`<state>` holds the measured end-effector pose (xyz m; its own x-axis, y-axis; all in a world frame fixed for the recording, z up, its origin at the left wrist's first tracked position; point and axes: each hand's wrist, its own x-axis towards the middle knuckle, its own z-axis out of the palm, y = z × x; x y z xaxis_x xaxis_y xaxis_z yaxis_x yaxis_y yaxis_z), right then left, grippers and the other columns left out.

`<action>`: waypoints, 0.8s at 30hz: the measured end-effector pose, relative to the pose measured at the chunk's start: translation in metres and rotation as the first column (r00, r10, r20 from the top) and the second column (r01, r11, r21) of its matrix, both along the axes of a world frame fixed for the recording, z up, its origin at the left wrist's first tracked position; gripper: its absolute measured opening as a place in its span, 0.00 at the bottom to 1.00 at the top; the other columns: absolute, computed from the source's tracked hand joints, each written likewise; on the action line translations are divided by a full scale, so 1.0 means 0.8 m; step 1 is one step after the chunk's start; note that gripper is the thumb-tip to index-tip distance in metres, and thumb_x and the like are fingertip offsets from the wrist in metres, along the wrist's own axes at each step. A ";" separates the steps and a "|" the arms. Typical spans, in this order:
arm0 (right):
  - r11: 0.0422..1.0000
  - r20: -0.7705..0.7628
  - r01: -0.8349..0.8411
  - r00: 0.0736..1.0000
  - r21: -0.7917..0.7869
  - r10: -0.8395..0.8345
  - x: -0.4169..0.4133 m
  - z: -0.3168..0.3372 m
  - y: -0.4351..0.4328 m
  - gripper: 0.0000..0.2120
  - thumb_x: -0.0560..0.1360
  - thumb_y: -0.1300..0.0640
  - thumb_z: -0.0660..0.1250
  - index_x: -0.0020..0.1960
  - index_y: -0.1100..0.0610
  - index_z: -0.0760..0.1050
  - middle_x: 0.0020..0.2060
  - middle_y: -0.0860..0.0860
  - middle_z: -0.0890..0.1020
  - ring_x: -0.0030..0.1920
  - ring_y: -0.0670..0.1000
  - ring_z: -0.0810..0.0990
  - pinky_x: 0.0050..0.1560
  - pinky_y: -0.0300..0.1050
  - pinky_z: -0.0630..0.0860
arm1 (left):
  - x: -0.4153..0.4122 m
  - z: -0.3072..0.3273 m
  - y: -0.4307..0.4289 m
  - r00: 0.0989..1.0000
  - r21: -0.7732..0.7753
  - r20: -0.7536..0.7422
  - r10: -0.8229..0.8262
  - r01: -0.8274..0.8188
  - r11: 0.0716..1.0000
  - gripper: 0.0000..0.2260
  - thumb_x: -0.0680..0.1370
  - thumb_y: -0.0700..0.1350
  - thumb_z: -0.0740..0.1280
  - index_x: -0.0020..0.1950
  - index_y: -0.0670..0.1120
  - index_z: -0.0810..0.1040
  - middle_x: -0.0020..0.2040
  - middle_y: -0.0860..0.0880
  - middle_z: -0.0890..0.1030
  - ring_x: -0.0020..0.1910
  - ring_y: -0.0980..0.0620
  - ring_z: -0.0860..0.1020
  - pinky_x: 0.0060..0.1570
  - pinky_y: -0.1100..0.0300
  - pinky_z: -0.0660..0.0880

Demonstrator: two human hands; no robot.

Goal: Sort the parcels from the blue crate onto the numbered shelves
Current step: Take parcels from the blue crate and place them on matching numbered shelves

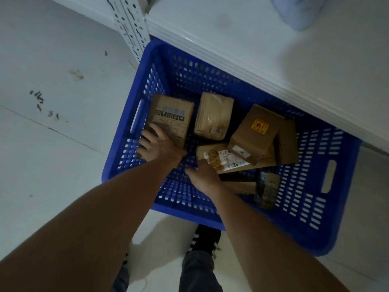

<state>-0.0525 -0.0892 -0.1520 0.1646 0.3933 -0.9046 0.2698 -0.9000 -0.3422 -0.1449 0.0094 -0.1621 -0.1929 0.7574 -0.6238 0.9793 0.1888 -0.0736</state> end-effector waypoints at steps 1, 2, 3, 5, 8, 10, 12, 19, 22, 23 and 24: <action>1.000 0.009 0.007 1.000 0.002 -0.007 0.006 0.002 -0.002 0.28 0.81 0.45 0.64 0.75 0.57 0.64 0.65 0.57 0.77 0.53 0.56 0.78 0.53 0.50 0.76 | 0.000 0.001 0.000 1.000 0.005 0.010 0.002 -0.002 1.000 0.66 0.60 0.71 0.75 0.80 0.46 0.35 0.78 0.35 0.51 0.75 0.32 0.57 0.71 0.37 0.60; 1.000 0.019 0.024 1.000 -0.002 -0.024 0.014 0.002 -0.004 0.29 0.81 0.45 0.63 0.76 0.58 0.63 0.66 0.57 0.76 0.52 0.55 0.77 0.52 0.49 0.75 | -0.001 0.005 0.001 0.999 0.005 0.035 0.009 -0.010 1.000 0.66 0.59 0.72 0.74 0.80 0.48 0.36 0.77 0.35 0.53 0.74 0.32 0.58 0.70 0.37 0.60; 0.998 0.029 0.056 0.998 -0.003 -0.056 0.021 0.007 -0.006 0.30 0.82 0.45 0.63 0.77 0.58 0.63 0.67 0.58 0.75 0.54 0.57 0.77 0.53 0.48 0.74 | -0.003 0.014 0.002 0.997 -0.006 0.068 0.024 -0.024 1.000 0.66 0.58 0.72 0.74 0.80 0.50 0.37 0.76 0.35 0.55 0.74 0.32 0.59 0.69 0.36 0.61; 0.983 0.020 0.181 0.983 -0.020 -0.181 0.032 0.022 -0.014 0.32 0.81 0.42 0.63 0.79 0.57 0.62 0.72 0.57 0.73 0.64 0.59 0.76 0.57 0.49 0.73 | -0.016 0.047 0.007 0.991 -0.033 0.122 0.048 -0.045 0.998 0.64 0.55 0.72 0.75 0.80 0.54 0.42 0.75 0.36 0.58 0.74 0.32 0.59 0.70 0.34 0.60; 0.905 -0.032 0.425 0.905 -0.019 -0.425 0.041 0.078 -0.019 0.28 0.81 0.40 0.63 0.74 0.55 0.68 0.64 0.52 0.76 0.58 0.53 0.77 0.59 0.52 0.74 | -0.048 0.122 0.020 0.976 -0.144 0.209 0.055 -0.024 0.989 0.64 0.52 0.75 0.73 0.80 0.56 0.47 0.78 0.39 0.56 0.76 0.33 0.59 0.71 0.34 0.62; 0.870 -0.089 0.492 0.866 -0.037 -0.493 0.039 0.128 -0.019 0.22 0.81 0.40 0.64 0.67 0.53 0.70 0.54 0.48 0.76 0.50 0.50 0.77 0.59 0.52 0.74 | -0.071 0.182 0.030 0.939 -0.240 0.324 0.111 -0.032 0.970 0.63 0.52 0.76 0.72 0.81 0.58 0.48 0.77 0.41 0.56 0.74 0.34 0.62 0.69 0.36 0.67; 0.846 -0.118 0.532 0.839 -0.021 -0.531 0.037 0.184 -0.017 0.23 0.79 0.37 0.66 0.63 0.53 0.70 0.52 0.49 0.77 0.51 0.52 0.77 0.63 0.55 0.74 | -0.089 0.242 0.040 0.885 -0.299 0.429 0.178 -0.047 0.953 0.59 0.54 0.73 0.74 0.79 0.59 0.53 0.73 0.43 0.62 0.70 0.37 0.67 0.65 0.40 0.72; 0.620 -0.388 0.784 0.570 -0.005 -0.724 0.026 0.421 -0.023 0.40 0.62 0.27 0.76 0.68 0.44 0.75 0.65 0.50 0.80 0.66 0.61 0.77 0.65 0.67 0.74 | -0.136 0.479 0.083 0.580 -0.449 0.717 0.387 -0.040 0.892 0.45 0.58 0.64 0.80 0.71 0.60 0.66 0.63 0.48 0.79 0.59 0.45 0.80 0.61 0.45 0.78; 0.586 -0.545 0.808 0.518 0.060 -0.659 0.021 0.529 -0.038 0.30 0.69 0.32 0.74 0.67 0.43 0.79 0.63 0.53 0.84 0.65 0.63 0.79 0.64 0.72 0.74 | -0.155 0.574 0.082 0.488 -0.440 0.794 0.362 0.051 0.897 0.41 0.60 0.60 0.80 0.70 0.58 0.68 0.63 0.47 0.80 0.60 0.43 0.81 0.63 0.43 0.78; 0.577 -0.564 0.813 0.514 0.080 -0.646 0.021 0.565 -0.046 0.27 0.71 0.34 0.71 0.67 0.44 0.79 0.63 0.53 0.84 0.65 0.64 0.78 0.63 0.72 0.74 | -0.160 0.604 0.080 0.451 -0.432 0.818 0.359 0.069 0.899 0.41 0.59 0.60 0.80 0.70 0.57 0.69 0.63 0.47 0.81 0.60 0.43 0.81 0.62 0.43 0.78; 0.578 -0.581 0.811 0.514 0.090 -0.631 0.019 0.601 -0.058 0.27 0.72 0.35 0.70 0.68 0.44 0.79 0.65 0.54 0.83 0.67 0.65 0.77 0.64 0.73 0.74 | -0.167 0.631 0.076 0.413 -0.435 0.835 0.364 0.090 0.896 0.41 0.60 0.60 0.80 0.70 0.56 0.70 0.63 0.46 0.81 0.60 0.43 0.81 0.62 0.43 0.78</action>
